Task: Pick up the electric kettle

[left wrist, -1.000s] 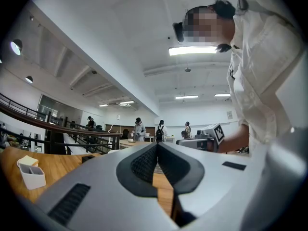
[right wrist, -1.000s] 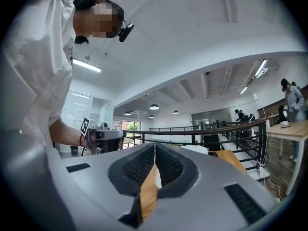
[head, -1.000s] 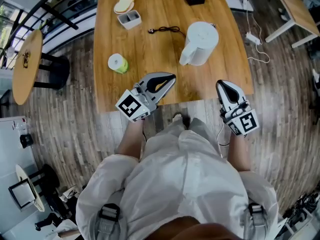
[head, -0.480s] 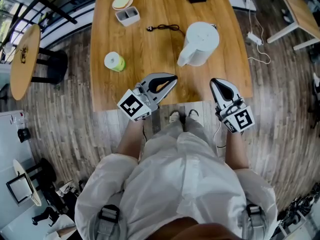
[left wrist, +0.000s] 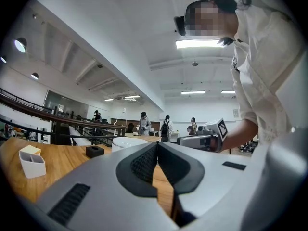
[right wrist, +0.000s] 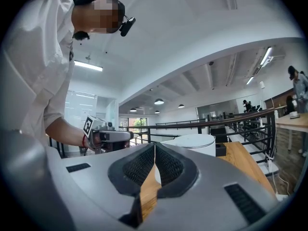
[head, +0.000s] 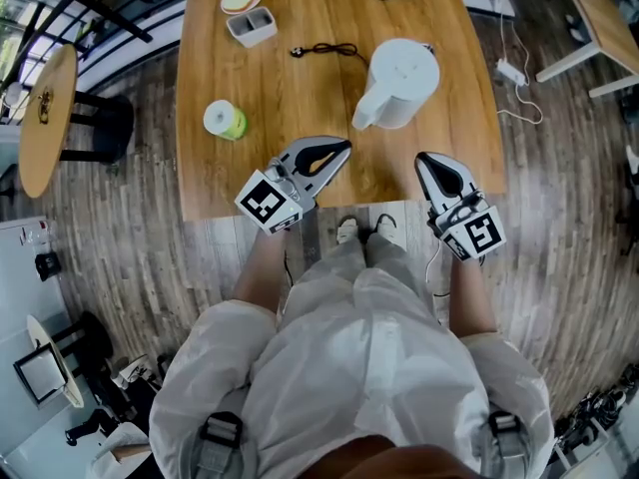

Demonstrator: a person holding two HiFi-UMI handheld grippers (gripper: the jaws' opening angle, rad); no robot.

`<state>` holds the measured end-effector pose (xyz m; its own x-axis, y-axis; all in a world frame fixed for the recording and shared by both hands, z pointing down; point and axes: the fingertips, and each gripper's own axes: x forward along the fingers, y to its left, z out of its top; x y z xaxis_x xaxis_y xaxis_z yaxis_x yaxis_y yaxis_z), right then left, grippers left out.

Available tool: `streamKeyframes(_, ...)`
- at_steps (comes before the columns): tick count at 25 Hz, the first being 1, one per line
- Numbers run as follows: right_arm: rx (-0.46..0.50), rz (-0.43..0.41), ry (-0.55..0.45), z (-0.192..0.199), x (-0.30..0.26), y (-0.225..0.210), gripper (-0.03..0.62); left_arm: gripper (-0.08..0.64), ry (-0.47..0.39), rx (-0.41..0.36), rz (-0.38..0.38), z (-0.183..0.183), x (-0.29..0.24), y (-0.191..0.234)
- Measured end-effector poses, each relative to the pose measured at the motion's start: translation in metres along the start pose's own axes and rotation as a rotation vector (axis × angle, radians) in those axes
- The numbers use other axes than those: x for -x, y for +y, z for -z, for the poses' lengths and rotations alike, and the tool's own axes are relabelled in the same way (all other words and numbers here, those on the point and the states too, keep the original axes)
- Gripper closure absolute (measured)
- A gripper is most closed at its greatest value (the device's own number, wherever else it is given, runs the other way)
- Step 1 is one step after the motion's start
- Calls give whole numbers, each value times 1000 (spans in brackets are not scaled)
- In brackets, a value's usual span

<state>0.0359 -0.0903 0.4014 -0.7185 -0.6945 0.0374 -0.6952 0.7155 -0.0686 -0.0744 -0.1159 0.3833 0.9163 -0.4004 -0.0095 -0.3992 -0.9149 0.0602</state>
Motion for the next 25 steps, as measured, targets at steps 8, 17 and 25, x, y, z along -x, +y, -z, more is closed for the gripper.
streamKeyframes(8, -25, -17, 18, 16, -20, -3, 581, 553, -15, 14, -39, 1, 5, 11)
streamKeyframes(17, -53, -55, 21, 39, -64, -7, 580, 552, 11, 34, -70, 12, 24, 10)
streamKeyframes(25, -79, -71, 2, 54, -80, -14, 532, 552, 20, 28, -86, 17, 30, 15)
